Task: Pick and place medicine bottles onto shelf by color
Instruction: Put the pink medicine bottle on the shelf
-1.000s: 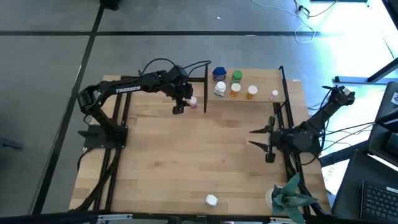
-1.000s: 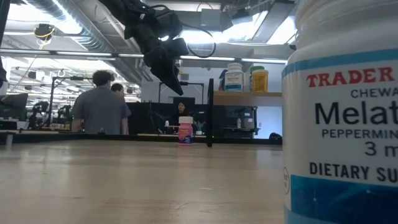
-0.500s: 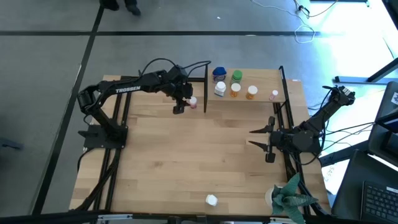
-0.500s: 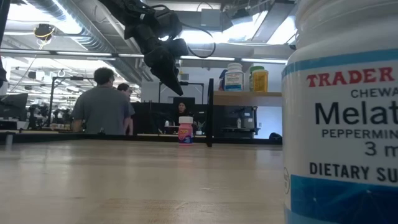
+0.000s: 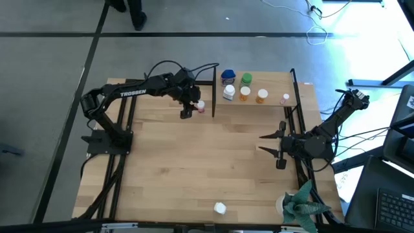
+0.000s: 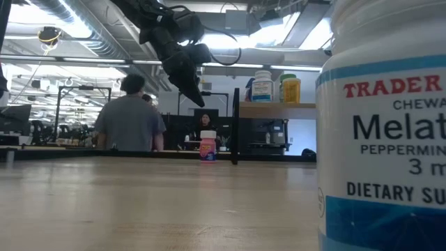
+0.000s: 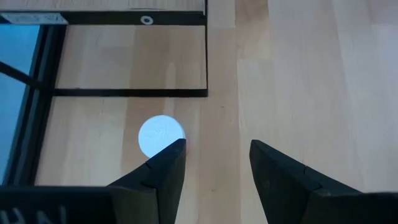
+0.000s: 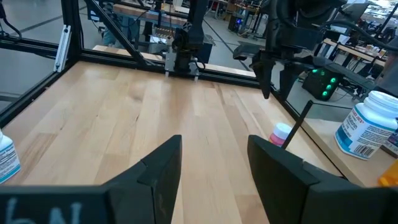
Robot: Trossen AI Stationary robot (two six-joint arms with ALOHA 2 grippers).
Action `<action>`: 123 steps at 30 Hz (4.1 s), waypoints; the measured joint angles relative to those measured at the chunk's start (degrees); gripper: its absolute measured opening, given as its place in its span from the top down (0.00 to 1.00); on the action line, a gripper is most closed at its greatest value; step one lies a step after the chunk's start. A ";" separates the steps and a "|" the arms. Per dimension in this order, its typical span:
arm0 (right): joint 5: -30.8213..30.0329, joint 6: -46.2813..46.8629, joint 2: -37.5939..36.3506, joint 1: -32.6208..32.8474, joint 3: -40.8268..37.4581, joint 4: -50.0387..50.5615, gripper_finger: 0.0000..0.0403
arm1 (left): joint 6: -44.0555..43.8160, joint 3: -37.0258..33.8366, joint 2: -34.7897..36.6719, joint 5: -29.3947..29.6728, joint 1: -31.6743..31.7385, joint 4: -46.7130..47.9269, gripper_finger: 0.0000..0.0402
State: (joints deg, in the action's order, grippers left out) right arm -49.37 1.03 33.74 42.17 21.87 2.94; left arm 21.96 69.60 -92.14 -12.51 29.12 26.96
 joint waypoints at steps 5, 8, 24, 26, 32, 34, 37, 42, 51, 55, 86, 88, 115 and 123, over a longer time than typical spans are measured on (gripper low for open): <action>0.00 -0.02 0.00 0.00 0.00 0.00 0.54 | -3.59 0.00 0.00 0.00 0.00 0.00 0.57; 0.00 -0.02 0.00 0.00 0.00 0.00 0.54 | -5.16 0.00 0.00 -0.02 0.00 0.00 0.57; 0.00 -0.02 0.02 0.00 0.00 -0.03 0.54 | 2.36 0.00 -5.06 0.01 2.26 -1.95 0.28; 0.00 -0.02 0.01 0.00 0.00 -0.04 0.54 | 4.12 -0.02 -5.91 0.04 2.27 -3.01 0.26; 0.00 -0.02 0.02 0.00 0.00 -0.04 0.54 | 5.49 0.00 -7.82 0.43 2.51 -6.38 0.26; 0.00 -0.02 0.02 0.00 0.00 -0.02 0.54 | 5.49 -0.02 -8.29 0.68 2.74 -6.81 0.26; 0.00 -0.02 0.02 0.00 0.00 -0.02 0.54 | 5.40 0.04 -9.46 1.27 2.80 -8.26 0.26; 0.00 -0.02 0.00 0.00 0.00 -0.07 0.54 | 5.41 0.02 -10.82 1.49 3.10 -8.76 0.26; 0.00 -0.02 0.02 0.00 0.00 -0.07 0.54 | 5.35 0.02 -10.82 4.24 3.21 -10.44 0.26; 0.00 -0.02 0.02 0.00 0.00 -0.07 0.54 | 5.42 0.02 -10.82 4.39 2.98 -10.49 0.26; 0.00 -0.02 0.02 0.00 0.00 -0.07 0.54 | 2.60 -0.02 -14.51 5.60 2.64 -11.28 0.26; 0.00 -0.02 0.02 0.00 0.00 -0.07 0.54 | 2.60 -0.02 -14.51 5.95 2.64 -11.28 0.27; 0.00 -0.03 0.00 0.00 0.00 -0.05 0.54 | 0.57 0.03 -12.27 8.74 -1.87 -3.89 0.62; 0.00 -0.02 0.02 0.01 0.01 -0.04 0.54 | -2.99 -0.02 -5.33 9.22 -4.75 1.72 0.62</action>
State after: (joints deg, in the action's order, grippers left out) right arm -49.36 1.02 33.76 42.18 21.87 2.90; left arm 18.97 69.58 -97.47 -3.30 24.37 28.68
